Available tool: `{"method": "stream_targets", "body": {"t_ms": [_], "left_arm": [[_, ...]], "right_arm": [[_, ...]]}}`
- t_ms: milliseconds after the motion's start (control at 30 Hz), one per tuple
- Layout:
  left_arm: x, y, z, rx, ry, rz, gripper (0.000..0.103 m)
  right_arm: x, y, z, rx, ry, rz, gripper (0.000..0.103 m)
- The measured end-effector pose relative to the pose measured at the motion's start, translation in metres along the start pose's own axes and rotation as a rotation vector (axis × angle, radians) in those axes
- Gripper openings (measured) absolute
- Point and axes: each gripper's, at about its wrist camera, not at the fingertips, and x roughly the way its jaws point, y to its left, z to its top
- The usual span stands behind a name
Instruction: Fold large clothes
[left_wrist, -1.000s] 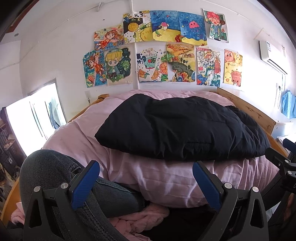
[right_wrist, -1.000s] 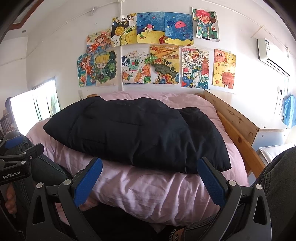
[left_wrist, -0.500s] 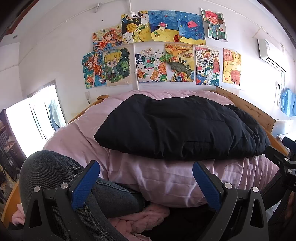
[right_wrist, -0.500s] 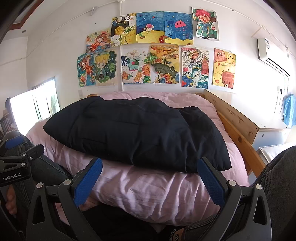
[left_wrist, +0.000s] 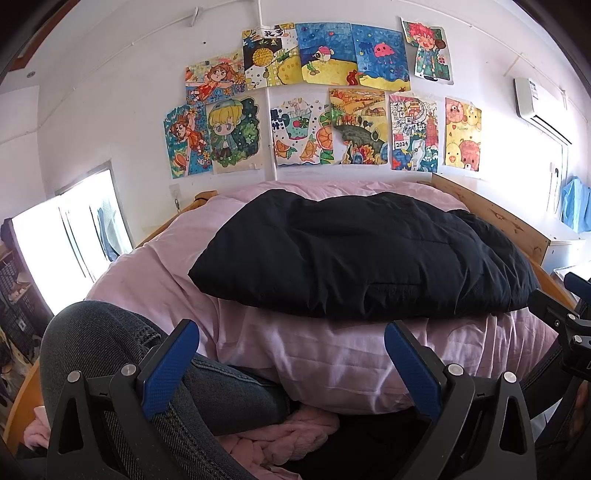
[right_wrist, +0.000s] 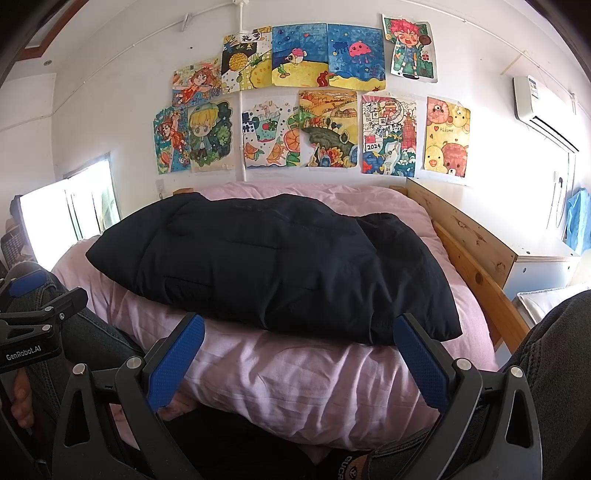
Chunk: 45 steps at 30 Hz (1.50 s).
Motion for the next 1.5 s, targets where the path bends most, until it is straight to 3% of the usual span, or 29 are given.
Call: {"method": "stream_targets", "body": {"t_ms": [1500], "left_arm": [[0.0015,0.0054,-0.0015,0.010,-0.005,-0.004,0.102]], "right_arm": [[0.0006,-0.0001,0.0000,0.000,-0.003,-0.001,0.101]]}}
